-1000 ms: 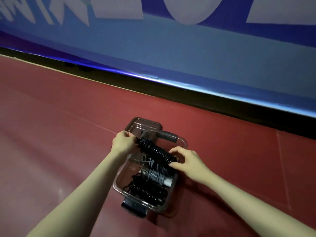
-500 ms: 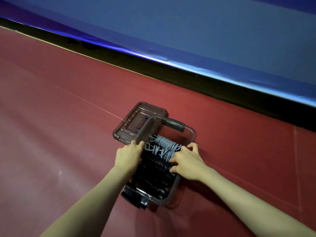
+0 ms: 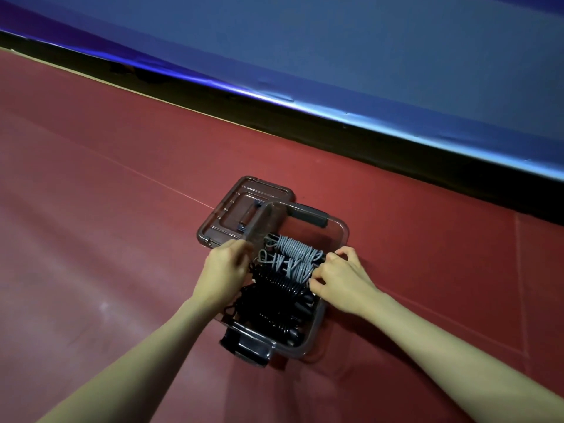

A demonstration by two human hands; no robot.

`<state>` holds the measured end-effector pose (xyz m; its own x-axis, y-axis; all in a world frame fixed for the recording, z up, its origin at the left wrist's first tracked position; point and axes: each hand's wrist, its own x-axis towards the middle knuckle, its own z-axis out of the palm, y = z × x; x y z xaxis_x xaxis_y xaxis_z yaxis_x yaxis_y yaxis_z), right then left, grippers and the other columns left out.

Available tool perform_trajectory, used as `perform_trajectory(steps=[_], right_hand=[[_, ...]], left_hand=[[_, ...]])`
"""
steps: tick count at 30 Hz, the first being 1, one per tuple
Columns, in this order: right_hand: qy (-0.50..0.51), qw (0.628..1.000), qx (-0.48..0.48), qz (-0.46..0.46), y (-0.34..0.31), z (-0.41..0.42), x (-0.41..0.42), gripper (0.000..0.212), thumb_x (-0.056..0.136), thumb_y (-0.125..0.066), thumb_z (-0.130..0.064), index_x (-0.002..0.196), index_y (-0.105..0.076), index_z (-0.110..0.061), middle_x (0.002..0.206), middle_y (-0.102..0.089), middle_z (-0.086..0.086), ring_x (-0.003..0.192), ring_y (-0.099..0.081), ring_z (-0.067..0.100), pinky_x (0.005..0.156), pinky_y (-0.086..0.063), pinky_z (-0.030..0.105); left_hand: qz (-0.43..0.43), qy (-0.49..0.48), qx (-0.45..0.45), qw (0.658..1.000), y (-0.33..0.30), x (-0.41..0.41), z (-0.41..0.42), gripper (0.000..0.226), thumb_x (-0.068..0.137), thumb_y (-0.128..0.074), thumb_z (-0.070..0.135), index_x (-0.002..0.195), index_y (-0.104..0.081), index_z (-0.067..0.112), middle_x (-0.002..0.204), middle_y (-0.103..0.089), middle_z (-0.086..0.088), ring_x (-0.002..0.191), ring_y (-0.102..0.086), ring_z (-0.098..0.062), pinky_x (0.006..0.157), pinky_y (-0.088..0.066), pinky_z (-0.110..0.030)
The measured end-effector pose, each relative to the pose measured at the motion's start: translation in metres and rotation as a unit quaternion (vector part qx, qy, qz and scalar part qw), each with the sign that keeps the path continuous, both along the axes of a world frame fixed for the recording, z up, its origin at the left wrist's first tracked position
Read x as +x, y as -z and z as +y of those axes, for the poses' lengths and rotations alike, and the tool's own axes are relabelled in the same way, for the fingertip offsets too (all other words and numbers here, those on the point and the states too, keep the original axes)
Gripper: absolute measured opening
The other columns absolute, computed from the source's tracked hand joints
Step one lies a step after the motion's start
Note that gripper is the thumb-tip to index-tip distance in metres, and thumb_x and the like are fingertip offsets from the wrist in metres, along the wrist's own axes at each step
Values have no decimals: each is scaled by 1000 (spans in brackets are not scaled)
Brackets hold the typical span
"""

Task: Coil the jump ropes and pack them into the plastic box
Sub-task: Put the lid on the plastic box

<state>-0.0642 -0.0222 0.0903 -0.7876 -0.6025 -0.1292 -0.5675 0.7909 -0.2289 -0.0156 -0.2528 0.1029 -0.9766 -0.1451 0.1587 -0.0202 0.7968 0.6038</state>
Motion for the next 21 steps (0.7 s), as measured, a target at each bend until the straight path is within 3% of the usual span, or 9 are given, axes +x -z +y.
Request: perform_trajectory(steps=[3,8,13,16,18,21], right_hand=[[14,1000,14,21,1,17,-3,37,96,-43,-32,69,-64,-16,66,-55,-5,84,-44,10,104,-10,28],[25,999,38,29,-3,54,-7,42,95,-43,-31,55,-46,-19,63,-56,-6,81,-44,9,107,-14,31],[40,995,85,31,-9,98,-11,35,96,-44,-35,81,-70,-18,82,-68,-6,92,-50,9,104,-11,28],[55,992,112,30,-14,118,-9,35,97,-43,-35,85,-71,-20,86,-69,-6,94,-52,11,104,-14,30],[60,990,122,26,-17,123,-8,34,98,-42,-34,86,-71,-19,84,-68,-4,92,-55,14,102,-19,31],[76,993,94,-5,-27,118,-8,27,97,-44,-30,95,-69,-19,93,-68,2,96,-60,22,99,-33,36]], left_hand=[[5,-49,38,998,-5,3,2,26,83,-51,-6,92,-70,8,85,-68,-2,77,-63,-23,71,-50,-35],[-24,-32,81,996,-2,-5,27,28,84,-51,-6,90,-73,11,89,-70,-4,84,-65,-21,76,-48,-29],[-106,-64,240,963,-4,-22,77,23,88,-49,0,90,-69,12,88,-71,-10,81,-65,-23,72,-52,-29],[-114,-70,295,946,-8,-28,104,20,92,-47,-2,92,-64,8,82,-66,-9,56,-61,0,50,-45,-12],[-110,-73,313,941,-8,-31,115,22,93,-44,-4,95,-63,5,77,-62,-5,45,-55,7,42,-40,-7],[-108,-77,324,937,-7,-42,112,27,93,-41,-2,94,-64,10,86,-65,-5,63,-59,-2,52,-44,-12]])
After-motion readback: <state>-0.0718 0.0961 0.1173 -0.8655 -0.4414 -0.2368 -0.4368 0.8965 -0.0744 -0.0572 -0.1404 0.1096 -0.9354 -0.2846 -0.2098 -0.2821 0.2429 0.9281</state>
